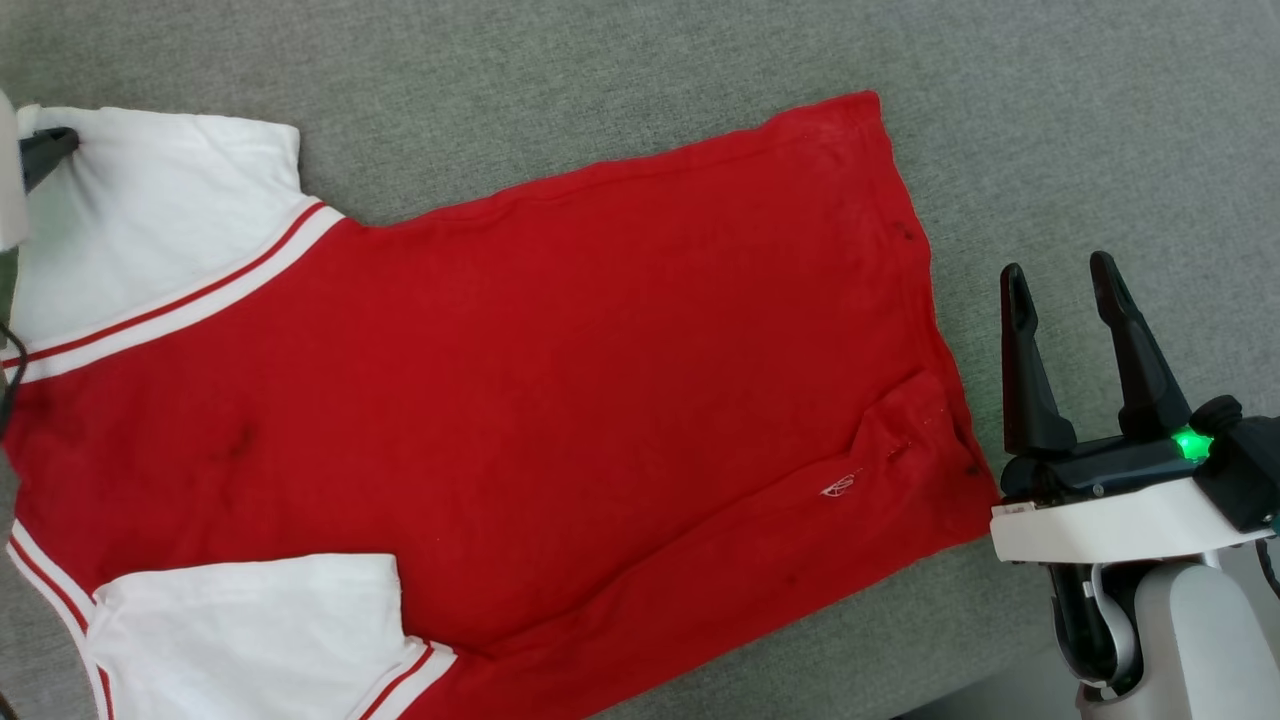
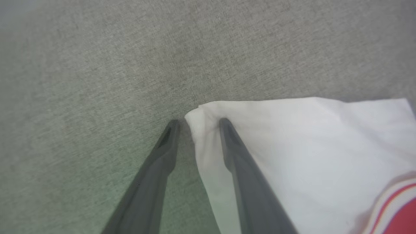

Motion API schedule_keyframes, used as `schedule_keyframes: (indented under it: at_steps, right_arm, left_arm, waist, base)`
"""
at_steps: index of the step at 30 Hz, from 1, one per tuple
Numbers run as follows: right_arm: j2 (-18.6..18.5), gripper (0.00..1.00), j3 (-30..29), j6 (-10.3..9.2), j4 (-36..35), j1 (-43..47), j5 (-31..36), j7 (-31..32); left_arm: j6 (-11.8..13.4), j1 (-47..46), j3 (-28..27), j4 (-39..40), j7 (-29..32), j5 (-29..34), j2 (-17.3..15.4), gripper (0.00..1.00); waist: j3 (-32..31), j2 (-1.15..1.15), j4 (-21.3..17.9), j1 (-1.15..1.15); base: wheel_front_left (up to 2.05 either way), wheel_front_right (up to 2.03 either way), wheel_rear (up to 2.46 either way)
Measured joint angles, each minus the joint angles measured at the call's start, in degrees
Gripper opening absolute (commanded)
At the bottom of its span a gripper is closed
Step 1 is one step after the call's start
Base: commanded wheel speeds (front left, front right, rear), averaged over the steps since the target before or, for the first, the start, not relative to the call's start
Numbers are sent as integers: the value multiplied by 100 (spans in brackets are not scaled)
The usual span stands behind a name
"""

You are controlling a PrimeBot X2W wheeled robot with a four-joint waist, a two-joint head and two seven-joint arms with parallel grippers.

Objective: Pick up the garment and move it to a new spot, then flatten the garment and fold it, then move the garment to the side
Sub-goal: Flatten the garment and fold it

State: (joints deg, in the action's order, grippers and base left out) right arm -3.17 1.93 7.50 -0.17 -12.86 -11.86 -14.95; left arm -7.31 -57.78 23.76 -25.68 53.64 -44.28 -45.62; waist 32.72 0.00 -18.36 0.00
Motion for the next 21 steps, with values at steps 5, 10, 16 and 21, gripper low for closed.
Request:
schedule_keyframes:
  at_steps: [5, 10, 16, 21]
  right_arm:
    - [8, 100, -18, 0, 15, -12, 77, -8]
    - [-180, 100, -40, 0, 23, -16, 197, -9]
    - [-804, 100, 215, 0, 10, -13, 199, 565]
    - [-1536, 100, 469, 0, -8, -256, -83, 1933]
  left_arm:
    - [-3, 94, 149, 48, -511, -90, 98, 0]
    - [-9, 122, 580, 168, -1993, 66, 209, 0]
    - [-9, 233, 1050, 483, -2952, -73, 199, 0]
    - [-10, 456, 1360, 983, -3419, -186, 67, 0]
  waist:
    - [-40, 0, 78, 0]
    - [-309, 0, 272, 0]
    - [-710, 0, 496, 0]
    - [-1020, 0, 752, 0]
  base:
    - [0, 0, 0]
    - [0, 0, 0]
    - [0, 0, 0]
    - [0, 0, 0]
